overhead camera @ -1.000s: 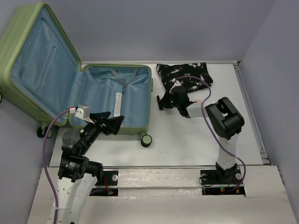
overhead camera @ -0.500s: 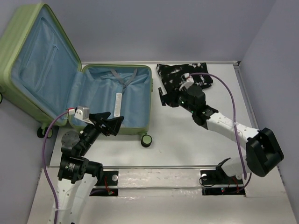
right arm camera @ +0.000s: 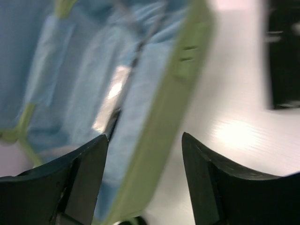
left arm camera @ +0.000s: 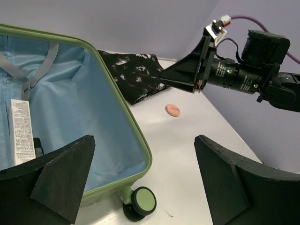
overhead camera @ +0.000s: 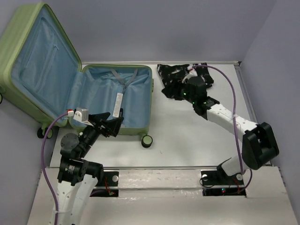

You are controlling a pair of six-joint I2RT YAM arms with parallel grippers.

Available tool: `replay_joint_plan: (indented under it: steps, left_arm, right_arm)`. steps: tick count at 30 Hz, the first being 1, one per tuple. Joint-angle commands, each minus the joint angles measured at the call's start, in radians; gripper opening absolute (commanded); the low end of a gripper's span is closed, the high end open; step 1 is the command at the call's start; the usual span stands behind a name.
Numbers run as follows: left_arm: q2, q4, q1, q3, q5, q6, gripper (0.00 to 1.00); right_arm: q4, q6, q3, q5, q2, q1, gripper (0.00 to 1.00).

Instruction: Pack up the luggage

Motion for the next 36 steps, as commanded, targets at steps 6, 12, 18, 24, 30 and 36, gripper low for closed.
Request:
replay_joint_plan:
  steps: [6,12,18,24,30,36]
  left_arm:
    - [-0.018,0.029,-0.003,0.04,0.028,0.0,0.99]
    - [-0.018,0.029,-0.001,0.04,0.028,0.001,0.99]
    - [-0.013,0.03,-0.001,0.039,0.034,0.001,0.99]
    - [-0.021,0.029,-0.001,0.039,0.03,0.001,0.99]
    - [-0.017,0.037,-0.001,0.037,0.04,-0.002,0.99]
    - [-0.013,0.032,-0.001,0.036,0.025,-0.003,0.99]
  right_arm:
    - [-0.288,-0.139,-0.041,0.332,0.078,-0.348,0.66]
    - [-0.427,-0.193,0.091,0.452,0.286,-0.38,0.67]
    - [-0.492,-0.21,0.212,0.39,0.409,-0.38,0.59]
    - [-0.463,-0.199,0.136,0.39,0.316,-0.37,0.07]
    - [-0.389,-0.2,0.097,0.271,0.057,-0.197,0.07]
    - [-0.328,-0.151,0.35,0.124,0.11,0.069,0.07]
